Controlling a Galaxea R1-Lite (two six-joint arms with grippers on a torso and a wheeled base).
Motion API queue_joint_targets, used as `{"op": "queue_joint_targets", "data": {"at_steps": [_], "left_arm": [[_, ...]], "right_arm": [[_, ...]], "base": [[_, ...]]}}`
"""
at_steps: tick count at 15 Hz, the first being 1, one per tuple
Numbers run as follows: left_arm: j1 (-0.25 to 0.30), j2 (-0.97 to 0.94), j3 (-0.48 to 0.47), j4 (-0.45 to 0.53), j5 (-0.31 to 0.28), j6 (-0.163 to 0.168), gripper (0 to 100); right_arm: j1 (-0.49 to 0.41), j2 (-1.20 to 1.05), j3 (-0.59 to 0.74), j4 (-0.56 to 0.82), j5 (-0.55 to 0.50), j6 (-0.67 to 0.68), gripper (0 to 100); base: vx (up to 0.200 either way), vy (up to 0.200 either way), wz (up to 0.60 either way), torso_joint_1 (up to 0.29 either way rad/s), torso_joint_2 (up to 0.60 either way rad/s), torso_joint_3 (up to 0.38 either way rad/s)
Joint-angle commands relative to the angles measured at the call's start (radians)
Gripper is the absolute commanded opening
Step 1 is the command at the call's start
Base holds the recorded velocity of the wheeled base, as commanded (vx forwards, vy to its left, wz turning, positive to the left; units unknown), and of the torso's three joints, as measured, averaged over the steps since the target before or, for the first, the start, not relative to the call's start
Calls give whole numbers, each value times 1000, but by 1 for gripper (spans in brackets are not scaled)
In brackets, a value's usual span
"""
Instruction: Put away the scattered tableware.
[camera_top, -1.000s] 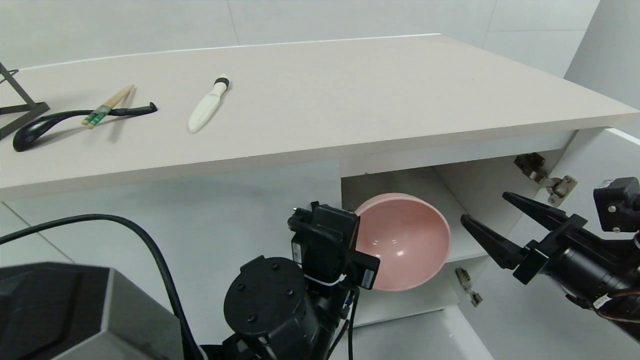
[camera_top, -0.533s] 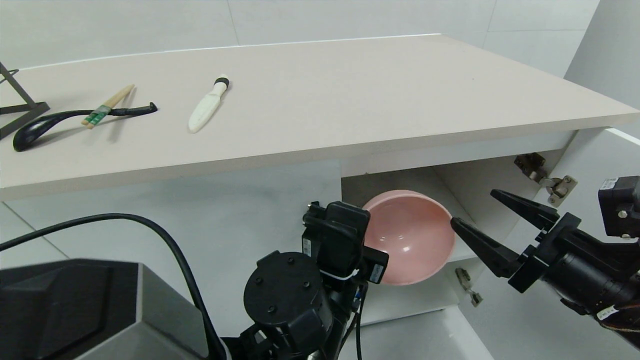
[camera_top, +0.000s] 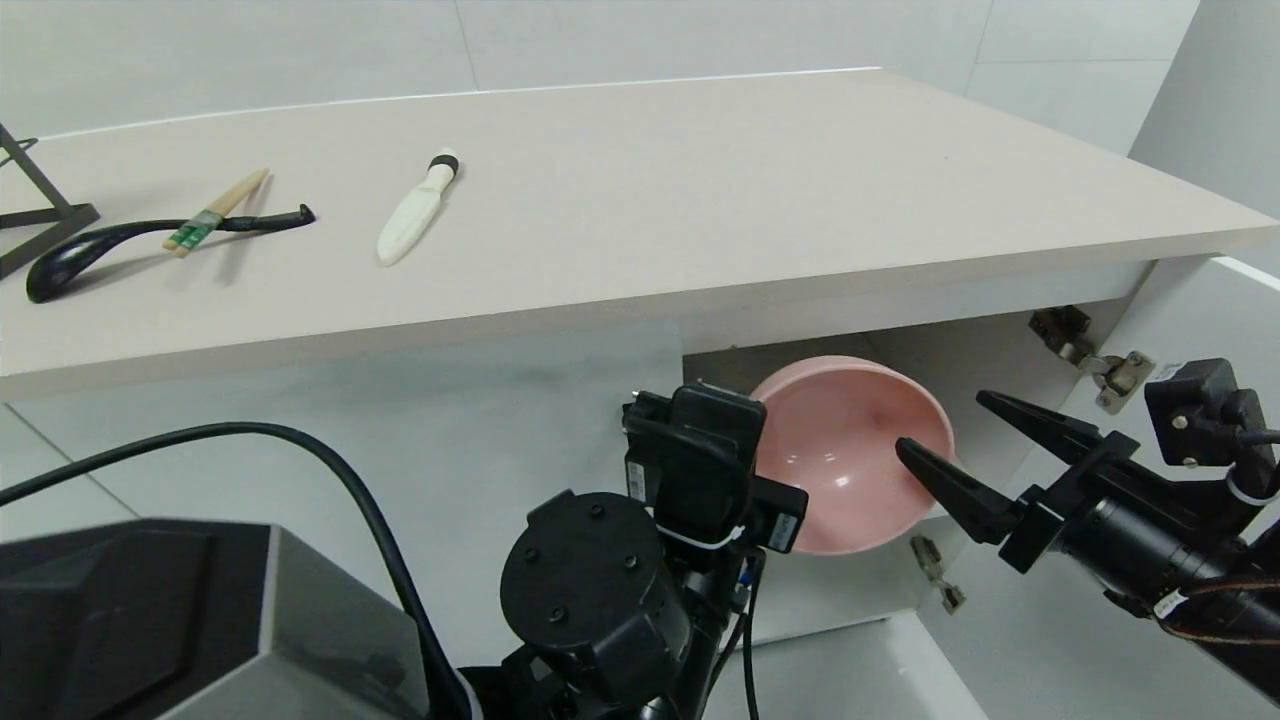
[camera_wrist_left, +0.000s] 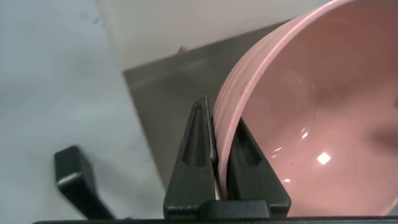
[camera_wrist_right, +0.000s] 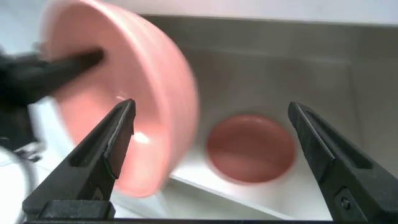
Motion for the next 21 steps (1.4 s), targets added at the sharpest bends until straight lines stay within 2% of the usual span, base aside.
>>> {"op": "queue_joint_targets", "data": {"at_steps": [1,3,4,5,8,16,17,21], "left_arm": [[-1,12,-9,-1,-14,6,0],[-1,28,-27,-1,-32,33,0],[-1,46,-64,-1,-35,68,0],[-2,58,-93,-1,-43,82,0],[-4,83,-146,-1,-60,88,0],[-4,88,-167,-1,-62,88,0],[-4,89,-172,-1,-62,88,0],[-4,86,-178,-1,-62,88,0]], "right_arm": [[-28,18,-13,-1,0,-1,100],[-28,19,-19,-1,1,-2,100],[-29,25,-38,-1,1,-2,100],[-29,31,-36,-1,1,-2,100],[-29,44,-33,-1,1,-2,100],[-55,39,-30,-1,1,-5,100],[-55,39,-30,-1,1,-7,0],[-55,27,-27,-1,1,-5,0]], "base": [[0,0,0,0,0,0],[0,0,0,0,0,0],[0,0,0,0,0,0],[0,0,0,0,0,0],[0,0,0,0,0,0],[0,0,0,0,0,0],[0,0,0,0,0,0],[0,0,0,0,0,0]]}}
